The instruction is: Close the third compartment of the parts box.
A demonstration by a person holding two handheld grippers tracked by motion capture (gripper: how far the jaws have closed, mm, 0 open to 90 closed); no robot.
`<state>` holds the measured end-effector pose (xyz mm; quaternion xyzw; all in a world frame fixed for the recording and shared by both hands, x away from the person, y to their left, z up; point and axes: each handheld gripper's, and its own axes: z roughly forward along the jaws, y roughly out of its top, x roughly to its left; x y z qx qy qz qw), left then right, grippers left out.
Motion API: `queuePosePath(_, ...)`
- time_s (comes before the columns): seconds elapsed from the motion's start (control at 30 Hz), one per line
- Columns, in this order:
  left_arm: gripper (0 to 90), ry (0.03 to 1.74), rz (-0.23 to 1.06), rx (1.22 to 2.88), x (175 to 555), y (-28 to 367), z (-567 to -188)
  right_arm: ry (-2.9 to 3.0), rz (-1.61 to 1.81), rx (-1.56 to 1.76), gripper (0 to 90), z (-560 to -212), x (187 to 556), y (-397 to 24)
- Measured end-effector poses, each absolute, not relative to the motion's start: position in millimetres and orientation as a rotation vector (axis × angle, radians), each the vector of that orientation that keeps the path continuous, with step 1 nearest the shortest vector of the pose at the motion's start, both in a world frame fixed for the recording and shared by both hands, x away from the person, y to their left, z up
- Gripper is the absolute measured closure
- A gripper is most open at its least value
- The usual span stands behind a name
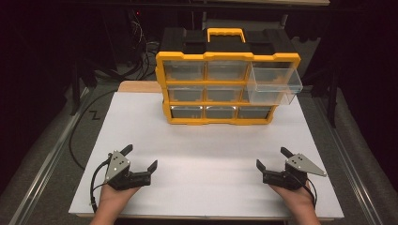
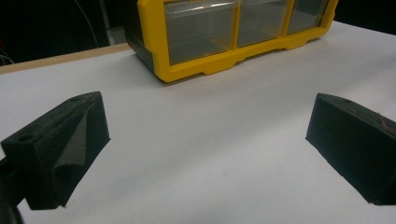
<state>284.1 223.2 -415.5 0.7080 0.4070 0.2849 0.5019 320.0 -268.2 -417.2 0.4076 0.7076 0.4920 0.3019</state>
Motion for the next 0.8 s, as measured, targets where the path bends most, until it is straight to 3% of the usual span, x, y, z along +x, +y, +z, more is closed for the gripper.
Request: queuePosePath(0.8,0.1,0.989,0.680,1.684,282.9,225.7,-413.8,1.900,1.279,1.051,4.7,-415.4,319.7,-265.3)
